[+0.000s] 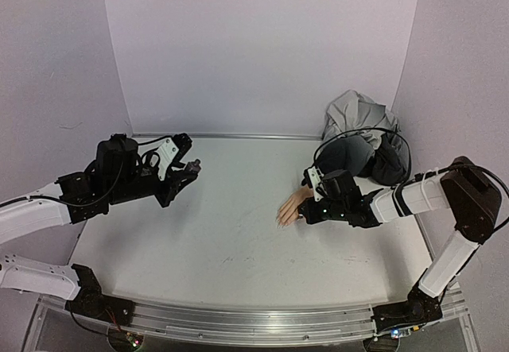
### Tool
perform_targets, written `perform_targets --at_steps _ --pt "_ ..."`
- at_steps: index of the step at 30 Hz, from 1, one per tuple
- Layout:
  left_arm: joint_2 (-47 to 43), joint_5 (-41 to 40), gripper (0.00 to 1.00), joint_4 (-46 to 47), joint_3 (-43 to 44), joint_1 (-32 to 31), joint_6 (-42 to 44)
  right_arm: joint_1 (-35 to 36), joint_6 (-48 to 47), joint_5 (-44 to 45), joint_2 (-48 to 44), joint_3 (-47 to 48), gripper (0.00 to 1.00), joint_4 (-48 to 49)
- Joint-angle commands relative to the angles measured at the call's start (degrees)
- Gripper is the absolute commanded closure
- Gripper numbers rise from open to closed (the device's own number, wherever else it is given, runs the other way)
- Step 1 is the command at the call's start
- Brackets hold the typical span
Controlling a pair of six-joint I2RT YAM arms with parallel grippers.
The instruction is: Paint the nails
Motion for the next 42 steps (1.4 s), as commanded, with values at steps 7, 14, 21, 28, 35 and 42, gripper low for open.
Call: perform_targets --at_steps 7,14,21,28,35,42 --pt "-0.42 0.83 1.00 2.50 3.59 0.36 -0.83 -0.18 1.38 0.31 -2.78 -0.50 1.00 -0.37" --pt "-0.09 2.64 1.00 2.50 3.61 0.48 -0.86 -0.20 2.83 1.99 -6.70 -0.87 1.00 -4.02" --pt "0.10 2.97 1.00 2.48 3.74 0.49 -1.14 -0.20 1.73 2.84 -6.00 -1.52 1.00 -2.05" --pt "-0.06 2.71 1.00 2.53 3.64 0.49 -0.99 -0.18 1.14 3.44 -3.21 -0.95 1.00 0.27" --pt "-0.31 2.88 1.00 2.51 3.68 0.48 -0.95 -0.20 1.29 3.30 -2.37 -0.98 1.00 0.68" --pt "-0.32 2.90 1.00 2.50 3.67 0.49 -0.95 -0.21 1.01 3.54 -1.80 -0.40 1.00 0.79"
